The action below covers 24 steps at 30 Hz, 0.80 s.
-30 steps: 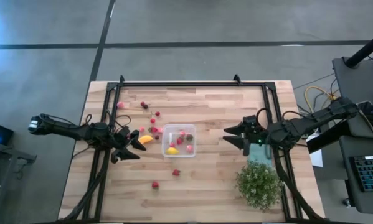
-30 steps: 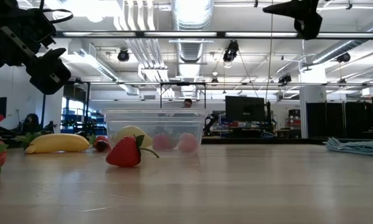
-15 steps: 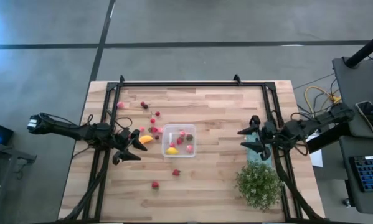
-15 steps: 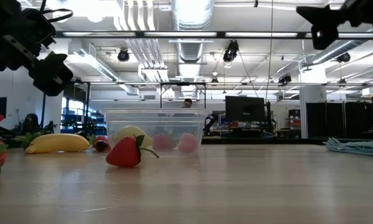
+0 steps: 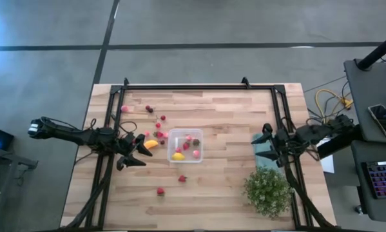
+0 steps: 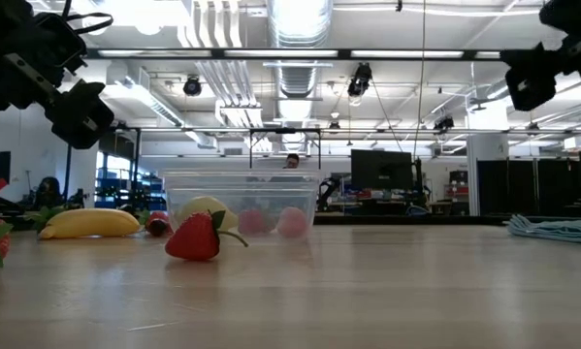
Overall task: Pick and placing Produce into tupperware
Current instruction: Put the peach into the transparent bin
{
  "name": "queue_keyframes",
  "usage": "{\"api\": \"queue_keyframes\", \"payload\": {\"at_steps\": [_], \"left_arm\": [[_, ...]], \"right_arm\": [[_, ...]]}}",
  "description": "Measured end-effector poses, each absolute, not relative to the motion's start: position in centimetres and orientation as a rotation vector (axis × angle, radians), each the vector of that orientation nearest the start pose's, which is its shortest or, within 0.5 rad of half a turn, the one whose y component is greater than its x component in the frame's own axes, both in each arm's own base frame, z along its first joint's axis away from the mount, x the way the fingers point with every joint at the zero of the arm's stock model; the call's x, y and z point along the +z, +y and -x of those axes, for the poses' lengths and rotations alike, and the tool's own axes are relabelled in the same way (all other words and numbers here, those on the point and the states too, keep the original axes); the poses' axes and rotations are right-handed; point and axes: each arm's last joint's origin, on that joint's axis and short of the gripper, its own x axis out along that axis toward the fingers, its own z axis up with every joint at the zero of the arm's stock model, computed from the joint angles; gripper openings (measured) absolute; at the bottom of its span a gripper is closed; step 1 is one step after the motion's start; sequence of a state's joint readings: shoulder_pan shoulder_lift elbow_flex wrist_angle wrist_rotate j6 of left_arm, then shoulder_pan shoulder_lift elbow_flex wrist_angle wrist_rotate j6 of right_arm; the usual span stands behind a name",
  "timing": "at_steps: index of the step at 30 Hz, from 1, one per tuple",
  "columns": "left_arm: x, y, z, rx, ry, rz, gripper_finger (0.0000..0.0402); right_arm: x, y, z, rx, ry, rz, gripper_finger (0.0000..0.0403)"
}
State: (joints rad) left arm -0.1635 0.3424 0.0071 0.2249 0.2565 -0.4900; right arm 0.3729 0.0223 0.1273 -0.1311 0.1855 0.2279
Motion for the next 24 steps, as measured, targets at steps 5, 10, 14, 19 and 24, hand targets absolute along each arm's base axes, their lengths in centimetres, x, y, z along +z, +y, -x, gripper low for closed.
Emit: {"api": "queue_keyframes", "payload": {"at_steps": [5,10,14,19,24], "left_arm": [[15.7,-2.6,-11.5,-0.383,0.214,0.487,0.0249],[15.7,-2.6,-11.5,-0.37,0.205,0.44,0.0249],[15.7,-2.4,-11.6,-0.335,0.162,0.257,0.0249],[16.0,-2.2,-11.7,-0.251,0.119,0.245,0.0249],[17.9,-1.7,-11.8,-0.117,-0.087,0.226,0.0249]], "right_arm": [[19.4,2.1,-8.2,0.002,0.115,-0.184,0.0233],[19.5,1.5,-8.1,-0.187,0.096,-0.169,0.0233],[19.5,1.5,-8.1,-0.192,0.098,-0.168,0.0233],[19.5,1.5,-8.1,-0.19,0.097,-0.168,0.0233],[19.5,1.5,-8.1,-0.19,0.097,-0.168,0.0233]]}}
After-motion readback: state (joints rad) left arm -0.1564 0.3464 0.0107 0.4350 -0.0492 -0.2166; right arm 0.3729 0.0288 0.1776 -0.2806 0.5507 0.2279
